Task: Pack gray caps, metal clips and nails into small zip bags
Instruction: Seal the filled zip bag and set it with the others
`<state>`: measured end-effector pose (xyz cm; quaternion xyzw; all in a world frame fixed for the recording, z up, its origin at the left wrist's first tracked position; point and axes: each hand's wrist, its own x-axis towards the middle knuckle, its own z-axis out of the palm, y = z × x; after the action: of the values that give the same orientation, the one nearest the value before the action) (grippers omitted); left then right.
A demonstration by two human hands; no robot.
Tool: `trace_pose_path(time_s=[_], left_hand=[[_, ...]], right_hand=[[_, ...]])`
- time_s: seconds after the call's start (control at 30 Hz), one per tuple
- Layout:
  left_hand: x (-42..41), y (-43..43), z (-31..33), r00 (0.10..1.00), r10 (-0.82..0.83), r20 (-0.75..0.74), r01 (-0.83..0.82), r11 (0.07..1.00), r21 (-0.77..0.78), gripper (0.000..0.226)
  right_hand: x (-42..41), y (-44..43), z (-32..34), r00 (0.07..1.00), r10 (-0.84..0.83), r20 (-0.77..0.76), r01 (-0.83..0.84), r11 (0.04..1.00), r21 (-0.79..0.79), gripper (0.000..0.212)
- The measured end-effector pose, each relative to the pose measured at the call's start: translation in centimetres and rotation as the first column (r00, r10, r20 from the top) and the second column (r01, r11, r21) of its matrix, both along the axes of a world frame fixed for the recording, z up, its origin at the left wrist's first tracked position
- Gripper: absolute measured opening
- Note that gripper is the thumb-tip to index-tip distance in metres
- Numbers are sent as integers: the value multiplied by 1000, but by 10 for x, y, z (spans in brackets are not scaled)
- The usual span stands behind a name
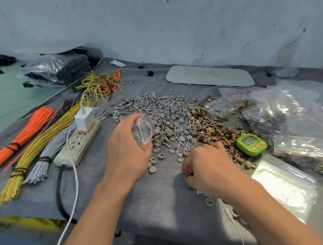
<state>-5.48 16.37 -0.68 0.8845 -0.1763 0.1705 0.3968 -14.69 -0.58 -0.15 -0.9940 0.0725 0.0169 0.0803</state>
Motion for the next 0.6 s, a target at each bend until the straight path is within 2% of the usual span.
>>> trace_pose_path(time_s=[0.17, 0.27, 0.3, 0.37, 0.43, 0.5, 0.57, 0.6], left_hand=[[2, -4, -8, 999, -43, -12, 44, 997, 60, 64], [5, -7, -12, 997, -71, -9, 72, 995, 72, 65], [5, -9, -14, 997, -81, -10, 82, 993, 82, 65], [1, -14, -19, 995, -101, -3, 100, 985, 141, 67], [-6, -20, -24, 991, -133, 3, 129, 967, 219, 73], [-12, -25, -26, 984, -177, -3, 172, 954, 245, 81], [-16, -30, -24, 974, -223, -34, 225, 948, 225, 86], [-17, -31, -22, 969, -243, -50, 248, 948, 200, 86]], right_hand=[[1, 8, -4, 999, 26, -20, -28, 997, -66, 6], [-1, 9, -2, 999, 15, 29, -14, 999, -44, 7], [-1, 9, 0, 998, -7, 66, 7, 1000, 0, 6], [-1, 7, 4, 980, -103, 168, 69, 978, 198, 5], [1, 5, 9, 930, -238, 281, 96, 893, 439, 9], [4, 4, 12, 880, -334, 338, 48, 770, 636, 13], [6, 5, 14, 867, -364, 340, -6, 676, 737, 20], [7, 6, 14, 869, -359, 341, -21, 662, 749, 22]])
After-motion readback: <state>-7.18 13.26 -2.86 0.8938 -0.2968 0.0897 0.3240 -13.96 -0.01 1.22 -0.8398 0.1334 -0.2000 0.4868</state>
